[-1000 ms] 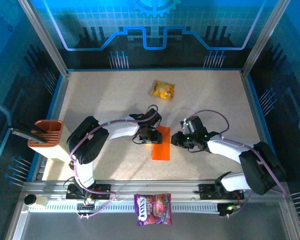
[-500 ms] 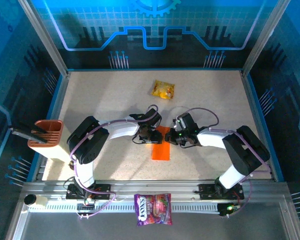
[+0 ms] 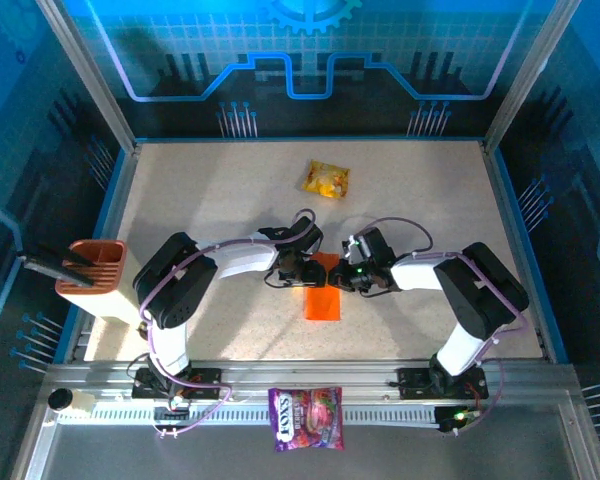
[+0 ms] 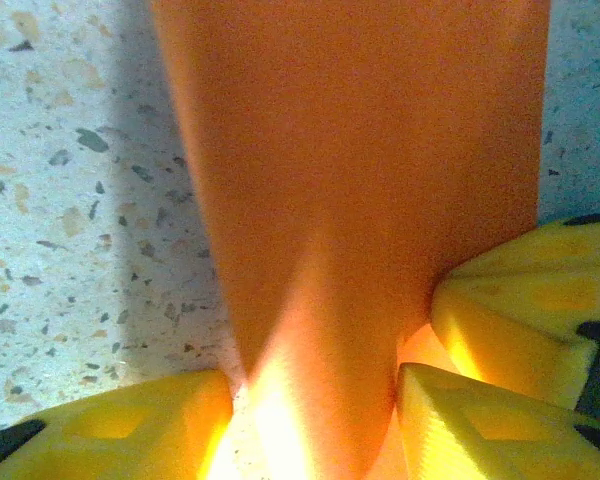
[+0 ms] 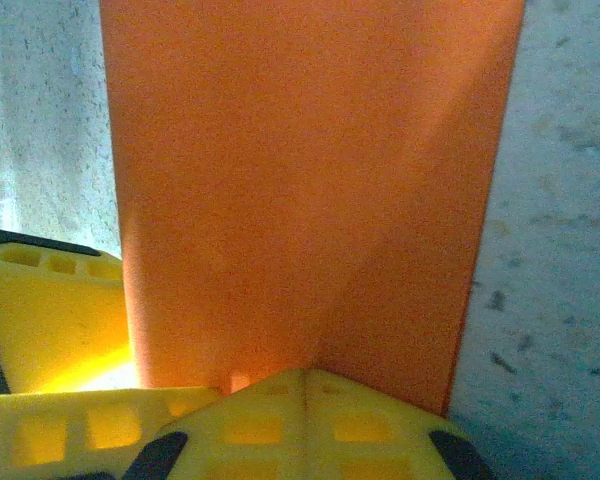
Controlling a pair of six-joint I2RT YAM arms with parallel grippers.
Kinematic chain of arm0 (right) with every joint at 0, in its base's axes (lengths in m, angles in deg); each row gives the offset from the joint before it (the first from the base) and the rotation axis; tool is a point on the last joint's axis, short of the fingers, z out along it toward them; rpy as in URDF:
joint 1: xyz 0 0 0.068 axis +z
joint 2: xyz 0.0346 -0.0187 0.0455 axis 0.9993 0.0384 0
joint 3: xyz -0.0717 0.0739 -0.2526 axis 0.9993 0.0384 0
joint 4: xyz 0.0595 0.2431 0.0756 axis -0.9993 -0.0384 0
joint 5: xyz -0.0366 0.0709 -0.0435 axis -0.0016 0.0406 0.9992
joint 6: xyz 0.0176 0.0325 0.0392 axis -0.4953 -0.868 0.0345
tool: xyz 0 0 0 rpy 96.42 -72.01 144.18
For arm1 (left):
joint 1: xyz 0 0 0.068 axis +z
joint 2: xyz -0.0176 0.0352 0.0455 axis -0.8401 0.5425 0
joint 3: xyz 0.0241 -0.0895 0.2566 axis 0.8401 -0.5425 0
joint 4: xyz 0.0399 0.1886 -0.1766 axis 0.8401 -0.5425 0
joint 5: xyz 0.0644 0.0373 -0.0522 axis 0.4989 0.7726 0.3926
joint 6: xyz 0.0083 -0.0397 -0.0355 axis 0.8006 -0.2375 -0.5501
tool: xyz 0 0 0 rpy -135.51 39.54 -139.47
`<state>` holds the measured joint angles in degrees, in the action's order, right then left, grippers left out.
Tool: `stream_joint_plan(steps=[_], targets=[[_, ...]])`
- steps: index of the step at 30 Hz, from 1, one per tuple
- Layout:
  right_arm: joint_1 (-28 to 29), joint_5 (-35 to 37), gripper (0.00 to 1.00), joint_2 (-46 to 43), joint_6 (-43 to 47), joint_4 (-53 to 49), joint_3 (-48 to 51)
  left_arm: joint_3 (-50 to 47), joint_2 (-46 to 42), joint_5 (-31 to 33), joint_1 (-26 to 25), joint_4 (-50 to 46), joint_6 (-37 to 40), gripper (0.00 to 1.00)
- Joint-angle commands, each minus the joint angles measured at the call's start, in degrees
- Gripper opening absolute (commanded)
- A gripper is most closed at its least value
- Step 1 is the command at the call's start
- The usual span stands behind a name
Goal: Fold a paper plane with a square sheet of paper (pick it up from the middle)
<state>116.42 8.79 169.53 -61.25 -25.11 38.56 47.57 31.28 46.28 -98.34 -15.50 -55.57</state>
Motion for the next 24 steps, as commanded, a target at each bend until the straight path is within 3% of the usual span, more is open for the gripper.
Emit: stream_joint_plan(steps=[1,7,11,18,24], targets=[[-2.7,2.9,0.0,0.8,6.3,-10.6,2.2,-2.1,-0.3,5.8,1.4,3.5,0.1,0.53],[-4.8,4.3,0.0,-0.4,11.8,-18.3,-0.8,-6.7,-11.7,5.7,4.4,6.7,-0.9,0.54],[-5.3,5.4,0.0,-1.0,12.8,-20.9,-2.0,-11.5,-17.1,-2.0,7.0,14.1,-1.4,0.4],[-5.6,6.7,0.0,-1.7,13.2,-22.4,-2.4,-14.9,-15.1,-19.6,8.4,29.7,-5.6,0.03],[-5.9,7.0,0.0,-2.2,12.0,-21.6,-1.7,-12.4,-7.9,-28.2,7.3,36.2,-11.6,0.0]])
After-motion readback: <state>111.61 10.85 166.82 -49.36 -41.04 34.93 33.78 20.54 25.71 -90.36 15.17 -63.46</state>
